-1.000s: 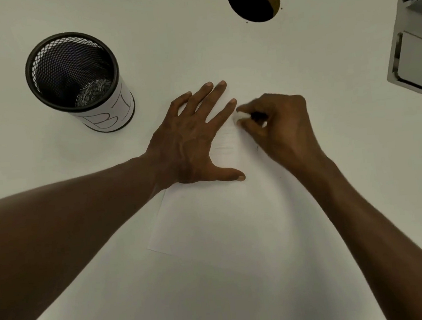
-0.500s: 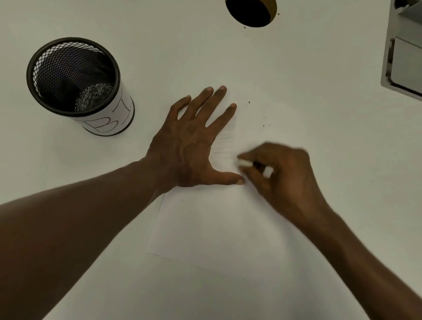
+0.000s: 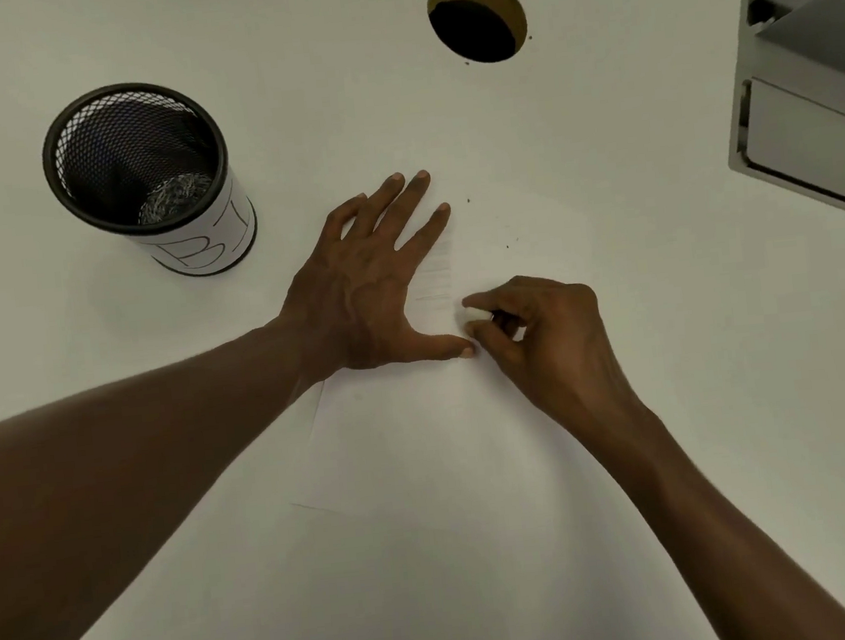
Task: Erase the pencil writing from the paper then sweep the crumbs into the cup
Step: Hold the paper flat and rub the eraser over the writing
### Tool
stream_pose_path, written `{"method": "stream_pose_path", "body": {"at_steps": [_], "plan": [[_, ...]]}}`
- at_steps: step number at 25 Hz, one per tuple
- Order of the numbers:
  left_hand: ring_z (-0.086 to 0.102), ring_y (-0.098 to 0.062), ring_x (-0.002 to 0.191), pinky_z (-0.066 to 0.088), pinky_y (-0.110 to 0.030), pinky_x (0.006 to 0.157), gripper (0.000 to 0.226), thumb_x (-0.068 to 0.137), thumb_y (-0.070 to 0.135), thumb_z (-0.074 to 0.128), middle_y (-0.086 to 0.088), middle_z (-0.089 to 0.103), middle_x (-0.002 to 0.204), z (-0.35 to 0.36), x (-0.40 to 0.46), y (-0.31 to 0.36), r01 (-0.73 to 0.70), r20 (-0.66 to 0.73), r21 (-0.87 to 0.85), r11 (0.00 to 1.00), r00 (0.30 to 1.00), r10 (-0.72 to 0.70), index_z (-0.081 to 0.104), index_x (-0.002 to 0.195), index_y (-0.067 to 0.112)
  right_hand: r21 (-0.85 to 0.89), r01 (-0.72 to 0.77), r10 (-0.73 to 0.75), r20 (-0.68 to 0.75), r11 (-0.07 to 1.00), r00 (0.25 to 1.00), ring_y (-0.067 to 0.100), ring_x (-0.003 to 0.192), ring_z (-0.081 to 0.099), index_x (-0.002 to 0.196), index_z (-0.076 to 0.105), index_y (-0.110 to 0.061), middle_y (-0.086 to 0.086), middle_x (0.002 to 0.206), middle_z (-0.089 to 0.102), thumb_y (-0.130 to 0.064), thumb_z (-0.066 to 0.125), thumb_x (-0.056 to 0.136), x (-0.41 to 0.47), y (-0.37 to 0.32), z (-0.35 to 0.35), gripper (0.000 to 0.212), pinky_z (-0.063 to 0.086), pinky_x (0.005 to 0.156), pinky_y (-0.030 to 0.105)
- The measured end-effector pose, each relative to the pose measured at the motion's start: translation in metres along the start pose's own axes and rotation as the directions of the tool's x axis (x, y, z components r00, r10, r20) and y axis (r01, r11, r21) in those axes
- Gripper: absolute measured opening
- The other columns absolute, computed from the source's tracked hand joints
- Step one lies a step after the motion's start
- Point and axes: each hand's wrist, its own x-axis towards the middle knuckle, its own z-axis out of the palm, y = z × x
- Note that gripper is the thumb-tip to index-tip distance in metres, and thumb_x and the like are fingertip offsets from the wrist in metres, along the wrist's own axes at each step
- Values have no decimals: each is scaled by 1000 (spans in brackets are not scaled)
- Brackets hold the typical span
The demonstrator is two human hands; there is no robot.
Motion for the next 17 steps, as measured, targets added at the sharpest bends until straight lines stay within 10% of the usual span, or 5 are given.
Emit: {"method": "stream_pose_path", "body": {"at_steps": [4,17], "plan": [[-1,-22,159,8,-41,129,124,74,89,38,-9,-1,172,-6,-4,-3,25,-21,-175,984,999,-29,13,162,5,51,-45,50,-94,998,994,14,64,61,89,76,-9,4,74,71,-9,72,86,-3,-2,5,5,52,62,35],[5,-21,159,14,-42,126,131,68,103,22,-3,4,172,-7,-1,-22,-77,22,19,997,997,76,14,163,12,109,-34,48,-135,993,990,15,72,65,101,75,-8,4,86,73,-9,73,86,10,-5,17,16,53,70,25]]}}
